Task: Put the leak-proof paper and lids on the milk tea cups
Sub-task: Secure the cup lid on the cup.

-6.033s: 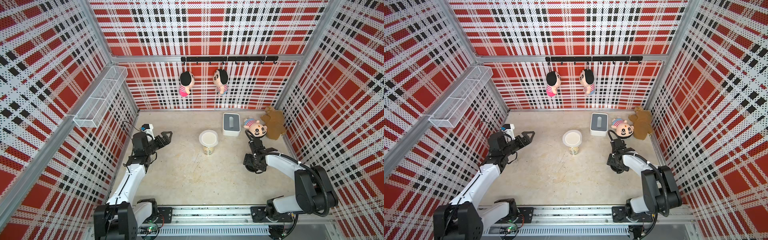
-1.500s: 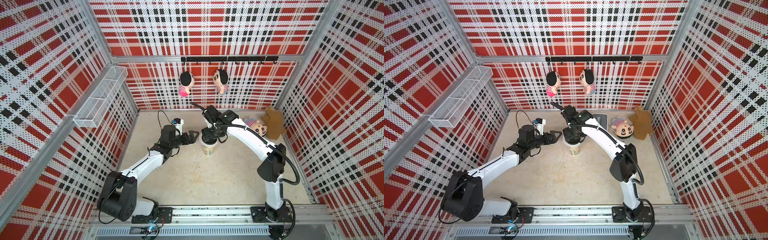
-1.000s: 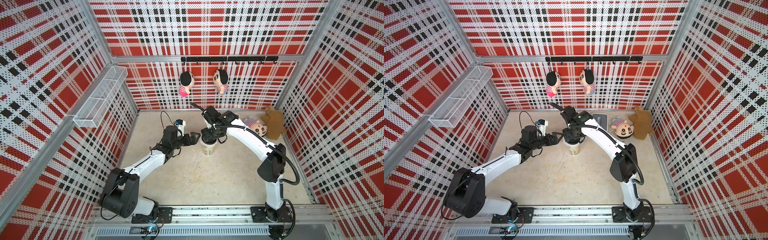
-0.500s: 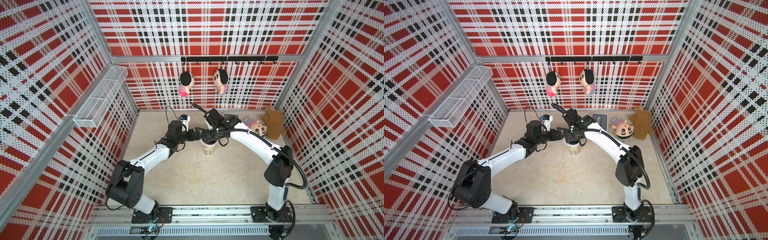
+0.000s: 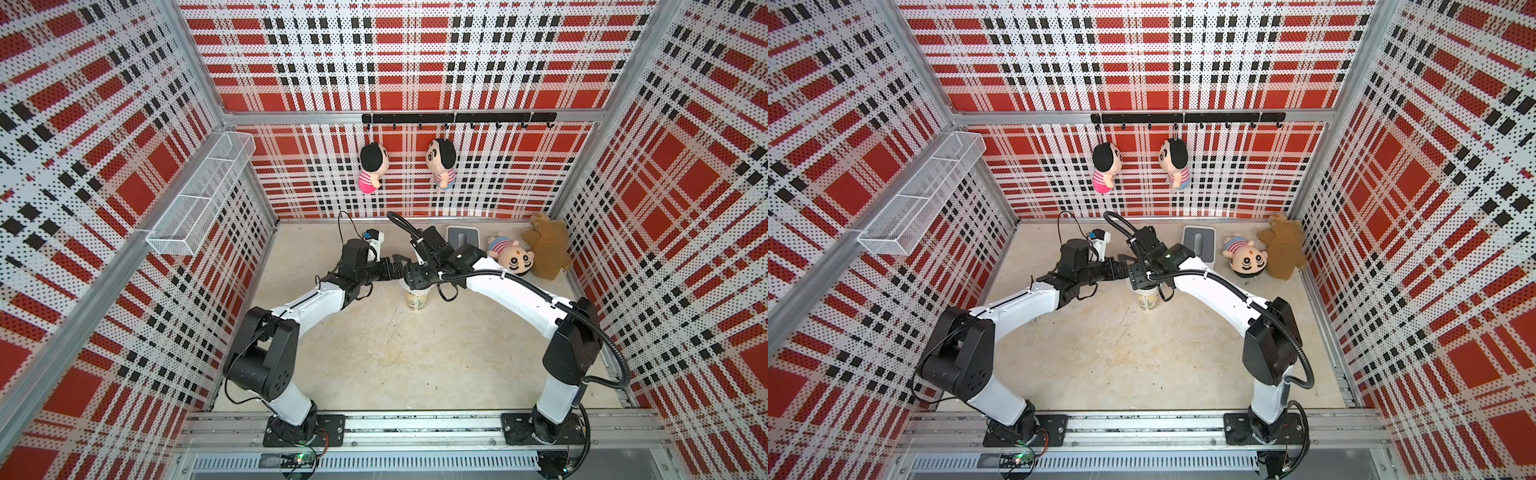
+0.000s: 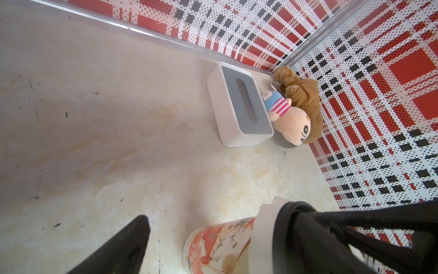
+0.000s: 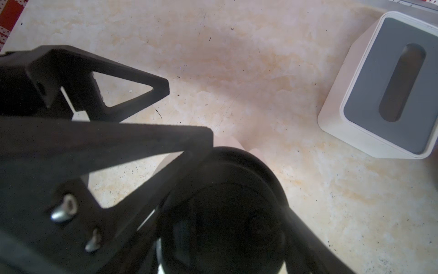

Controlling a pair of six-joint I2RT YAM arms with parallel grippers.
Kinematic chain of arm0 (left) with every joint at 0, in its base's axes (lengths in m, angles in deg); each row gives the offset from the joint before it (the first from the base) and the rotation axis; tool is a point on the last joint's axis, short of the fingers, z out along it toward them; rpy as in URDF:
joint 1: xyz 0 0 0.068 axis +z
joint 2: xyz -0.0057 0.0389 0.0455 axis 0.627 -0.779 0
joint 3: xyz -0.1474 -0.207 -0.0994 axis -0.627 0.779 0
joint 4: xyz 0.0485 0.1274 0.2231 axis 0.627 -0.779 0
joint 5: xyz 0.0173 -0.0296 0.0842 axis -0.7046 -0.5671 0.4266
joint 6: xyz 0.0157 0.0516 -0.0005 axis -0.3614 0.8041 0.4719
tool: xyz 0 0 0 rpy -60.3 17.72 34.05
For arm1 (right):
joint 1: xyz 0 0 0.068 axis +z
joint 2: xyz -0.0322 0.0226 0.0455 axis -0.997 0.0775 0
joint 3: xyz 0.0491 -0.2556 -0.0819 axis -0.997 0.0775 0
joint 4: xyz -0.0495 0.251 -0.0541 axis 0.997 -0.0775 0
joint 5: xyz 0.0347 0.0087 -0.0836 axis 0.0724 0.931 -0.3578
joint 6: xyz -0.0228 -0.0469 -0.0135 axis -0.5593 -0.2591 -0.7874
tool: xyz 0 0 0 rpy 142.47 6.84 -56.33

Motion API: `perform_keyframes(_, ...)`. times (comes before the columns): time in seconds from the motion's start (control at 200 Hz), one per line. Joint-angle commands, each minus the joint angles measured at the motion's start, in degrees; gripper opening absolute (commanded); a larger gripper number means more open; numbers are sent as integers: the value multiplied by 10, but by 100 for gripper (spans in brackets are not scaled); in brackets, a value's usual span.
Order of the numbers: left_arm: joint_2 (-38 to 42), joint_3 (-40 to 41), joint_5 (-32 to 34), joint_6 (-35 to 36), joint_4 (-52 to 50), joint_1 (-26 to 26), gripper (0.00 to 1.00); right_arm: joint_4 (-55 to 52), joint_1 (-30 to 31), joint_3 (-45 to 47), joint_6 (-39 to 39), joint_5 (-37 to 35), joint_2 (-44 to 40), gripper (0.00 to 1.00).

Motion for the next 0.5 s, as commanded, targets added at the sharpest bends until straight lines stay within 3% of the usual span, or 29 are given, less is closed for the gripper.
perform_keyframes(0.0, -3, 1, -45, 16, -13, -12, 98, -45, 18, 56, 3, 11, 47, 65)
perform_keyframes(0.491, 3, -45, -42, 48, -62, -20, 99, 44, 38, 177, 3, -22, 11, 65)
